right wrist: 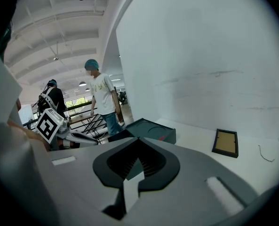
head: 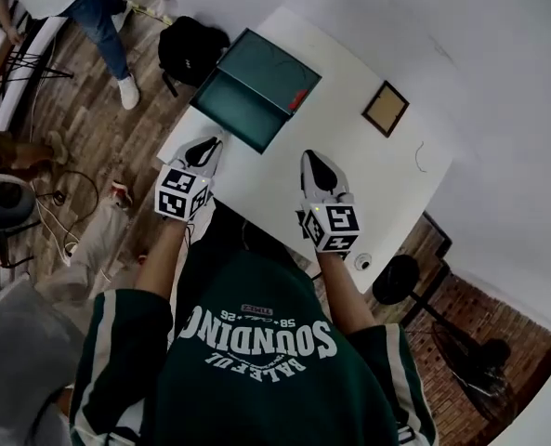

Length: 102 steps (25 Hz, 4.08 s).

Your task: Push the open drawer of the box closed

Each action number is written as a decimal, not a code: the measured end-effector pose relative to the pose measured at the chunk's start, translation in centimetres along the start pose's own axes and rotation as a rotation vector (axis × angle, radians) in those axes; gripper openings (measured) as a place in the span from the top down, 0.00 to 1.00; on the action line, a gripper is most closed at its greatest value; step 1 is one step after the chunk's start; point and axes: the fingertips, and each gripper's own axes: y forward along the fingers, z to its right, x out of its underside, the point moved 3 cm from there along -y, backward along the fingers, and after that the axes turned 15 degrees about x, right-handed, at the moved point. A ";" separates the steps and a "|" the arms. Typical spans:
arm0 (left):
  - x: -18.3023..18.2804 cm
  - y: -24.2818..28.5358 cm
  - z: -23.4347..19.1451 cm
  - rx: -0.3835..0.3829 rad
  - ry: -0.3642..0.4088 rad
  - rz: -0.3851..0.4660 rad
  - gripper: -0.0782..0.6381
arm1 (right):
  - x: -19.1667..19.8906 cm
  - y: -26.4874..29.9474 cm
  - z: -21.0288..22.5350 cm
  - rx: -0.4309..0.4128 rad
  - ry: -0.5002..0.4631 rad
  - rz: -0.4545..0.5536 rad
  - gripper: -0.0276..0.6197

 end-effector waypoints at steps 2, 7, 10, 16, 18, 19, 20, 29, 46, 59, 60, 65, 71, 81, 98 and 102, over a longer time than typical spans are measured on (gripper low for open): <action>0.9 0.9 -0.8 0.021 -0.017 -0.033 0.75 | 0.2 0.8 -0.1 0.004 0.003 -0.011 0.95; 2.9 2.6 -2.0 0.032 -0.044 -0.098 0.61 | 0.4 1.4 0.3 0.030 0.010 -0.022 0.95; 3.7 3.4 -2.8 0.021 -0.059 -0.125 0.61 | 0.5 1.3 0.9 0.049 0.015 -0.024 0.95; 5.4 5.0 -4.8 0.006 -0.051 -0.228 0.61 | 1.1 1.1 1.5 0.083 0.025 -0.042 0.95; 5.6 5.5 -5.4 -0.004 -0.045 -0.246 0.61 | 1.1 1.2 1.8 0.094 0.028 -0.045 0.95; 5.8 5.7 -5.7 -0.006 -0.044 -0.254 0.61 | 1.1 1.3 1.9 0.099 0.030 -0.046 0.95; 5.9 6.0 -5.9 -0.006 -0.044 -0.262 0.61 | 1.2 1.3 2.0 0.105 0.032 -0.047 0.95; 6.4 6.8 -6.7 -0.007 -0.021 -0.288 0.70 | 1.3 1.2 3.0 0.145 0.048 -0.056 0.95; 4.5 8.2 -6.4 0.016 -0.038 -0.255 0.71 | 2.0 0.8 3.5 0.166 0.063 -0.068 0.95; 2.0 11.2 -7.8 0.026 -0.069 -0.246 0.71 | 1.9 0.6 5.4 0.224 0.100 -0.059 0.95; 1.9 11.4 -7.9 0.027 -0.067 -0.247 0.71 | 2.0 0.6 5.5 0.227 0.102 -0.061 0.95; 1.3 12.6 -8.2 0.035 -0.064 -0.249 0.71 | 2.2 1.0 6.3 0.238 0.113 -0.067 0.95; 0.6 13.4 -8.5 0.040 -0.065 -0.248 0.71 | 2.3 1.1 7.0 0.254 0.127 -0.069 0.95; -0.5 14.6 -9.0 0.044 -0.072 -0.244 0.71 | 2.4 1.1 7.9 0.275 0.155 -0.073 0.95; -1.0 15.9 -8.9 0.039 -0.057 -0.239 0.72 | 2.9 0.4 8.6 0.287 0.173 -0.076 0.95; -1.3 14.9 -8.9 0.026 -0.050 -0.222 0.72 | 2.9 0.1 8.4 0.272 0.170 -0.069 0.95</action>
